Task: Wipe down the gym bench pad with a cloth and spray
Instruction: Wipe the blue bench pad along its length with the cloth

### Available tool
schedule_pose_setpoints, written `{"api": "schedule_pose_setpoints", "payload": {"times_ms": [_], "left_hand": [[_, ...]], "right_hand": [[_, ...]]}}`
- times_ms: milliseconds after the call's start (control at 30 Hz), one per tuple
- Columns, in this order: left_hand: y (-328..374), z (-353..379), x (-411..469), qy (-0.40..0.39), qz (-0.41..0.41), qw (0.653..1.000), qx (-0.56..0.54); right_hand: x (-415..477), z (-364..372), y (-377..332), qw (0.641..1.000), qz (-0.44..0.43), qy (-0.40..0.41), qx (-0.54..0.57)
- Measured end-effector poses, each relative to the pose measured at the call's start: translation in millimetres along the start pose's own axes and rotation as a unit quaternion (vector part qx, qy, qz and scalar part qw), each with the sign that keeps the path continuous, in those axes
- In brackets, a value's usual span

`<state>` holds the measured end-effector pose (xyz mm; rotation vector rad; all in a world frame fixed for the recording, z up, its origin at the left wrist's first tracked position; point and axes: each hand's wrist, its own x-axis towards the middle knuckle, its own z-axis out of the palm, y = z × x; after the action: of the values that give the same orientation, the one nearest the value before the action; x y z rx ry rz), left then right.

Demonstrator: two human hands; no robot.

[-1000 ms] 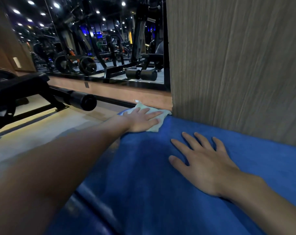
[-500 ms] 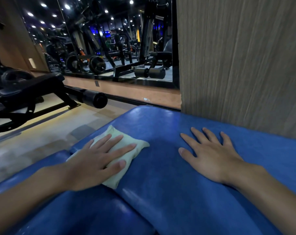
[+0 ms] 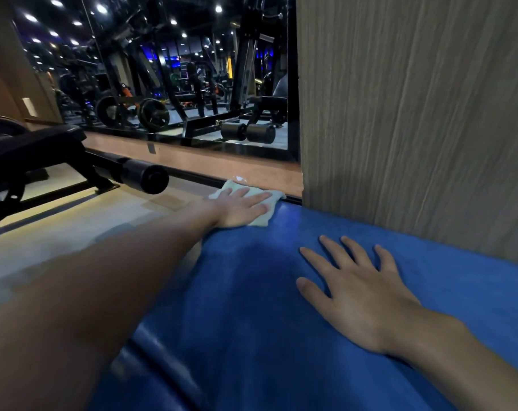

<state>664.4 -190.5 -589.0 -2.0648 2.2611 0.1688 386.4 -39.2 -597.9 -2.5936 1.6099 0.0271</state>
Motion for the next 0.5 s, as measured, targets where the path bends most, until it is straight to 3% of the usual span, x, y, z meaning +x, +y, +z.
{"api": "schedule_pose_setpoints", "payload": {"times_ms": [233,500], "left_hand": [[-6,5,-28,0.017,-0.035,0.999,-0.015],[-29,26,-181,0.020,-0.053,0.998,0.003]], "right_hand": [[0,-1,0,1.000,-0.002,-0.002,0.012],[-1,-1,0,1.000,0.003,-0.003,0.014]]}}
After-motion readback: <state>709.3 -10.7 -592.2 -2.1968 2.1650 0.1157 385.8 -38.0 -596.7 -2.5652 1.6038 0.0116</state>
